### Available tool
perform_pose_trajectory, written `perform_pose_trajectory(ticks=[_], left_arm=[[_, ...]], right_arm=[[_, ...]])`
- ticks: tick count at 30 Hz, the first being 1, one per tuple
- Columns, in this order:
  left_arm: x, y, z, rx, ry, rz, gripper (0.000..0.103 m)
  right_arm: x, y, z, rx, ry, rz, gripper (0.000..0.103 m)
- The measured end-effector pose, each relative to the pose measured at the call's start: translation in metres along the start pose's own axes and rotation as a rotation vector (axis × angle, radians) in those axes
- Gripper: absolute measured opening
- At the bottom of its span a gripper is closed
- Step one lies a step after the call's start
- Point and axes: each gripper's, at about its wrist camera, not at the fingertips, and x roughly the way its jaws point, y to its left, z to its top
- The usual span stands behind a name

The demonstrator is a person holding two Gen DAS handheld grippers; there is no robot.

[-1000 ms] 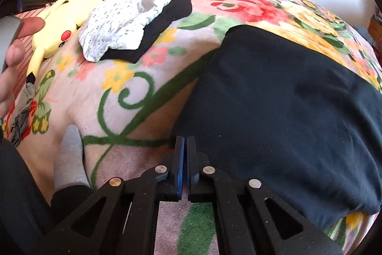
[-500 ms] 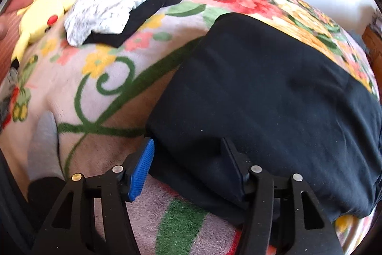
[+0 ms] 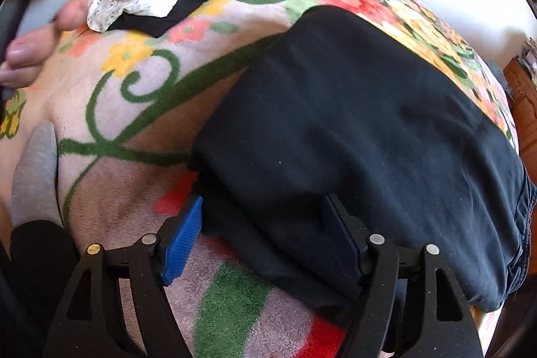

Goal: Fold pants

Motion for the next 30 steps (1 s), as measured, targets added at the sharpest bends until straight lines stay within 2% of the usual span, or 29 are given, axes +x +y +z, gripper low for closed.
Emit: perform_pose_trajectory(ticks=[4,10,16,17,18,19,20,21,22,27,29,30], left_arm=[[0.025,0.008,0.008,-0.029,0.042,-0.02,0.102],[0.062,0.016,0.014,-0.09,0.117,-0.097,0.102],[0.088,0.018,0.02,-0.111,0.154,-0.138,0.102],[0.092,0.018,0.021,-0.113,0.159,-0.147,0.102],[0.095,0.018,0.021,-0.116,0.165,-0.158,0.102],[0.097,0.018,0.022,-0.12,0.172,-0.168,0.102],[0.101,0.018,0.022,-0.125,0.178,-0.177,0.102],[0.104,0.018,0.022,-0.131,0.185,-0.187,0.102],[0.108,0.018,0.023,-0.139,0.195,-0.199,0.102],[0.124,0.02,0.023,-0.189,0.243,-0.276,0.097],[0.124,0.019,0.022,-0.213,0.251,-0.324,0.092],[0.126,0.019,0.023,-0.226,0.252,-0.343,0.085]], right_arm=[[0.006,0.008,-0.003,-0.05,0.01,-0.027,0.081],[0.021,0.01,-0.001,-0.072,0.022,-0.058,0.09],[0.032,0.013,0.001,-0.124,0.012,-0.112,0.093],[0.032,0.013,0.002,-0.127,0.014,-0.112,0.09],[0.033,0.012,0.002,-0.131,0.015,-0.118,0.076],[0.032,0.011,0.002,-0.135,0.013,-0.139,0.057],[0.031,0.007,0.003,-0.133,0.012,-0.17,0.05],[0.029,0.003,0.004,-0.117,0.009,-0.169,0.038],[0.026,-0.002,0.005,-0.094,0.003,-0.157,0.032],[0.002,-0.015,0.011,-0.031,-0.074,-0.132,0.029],[-0.005,-0.021,0.012,-0.002,-0.091,-0.114,0.029],[-0.007,-0.023,0.013,0.006,-0.096,-0.107,0.029]])
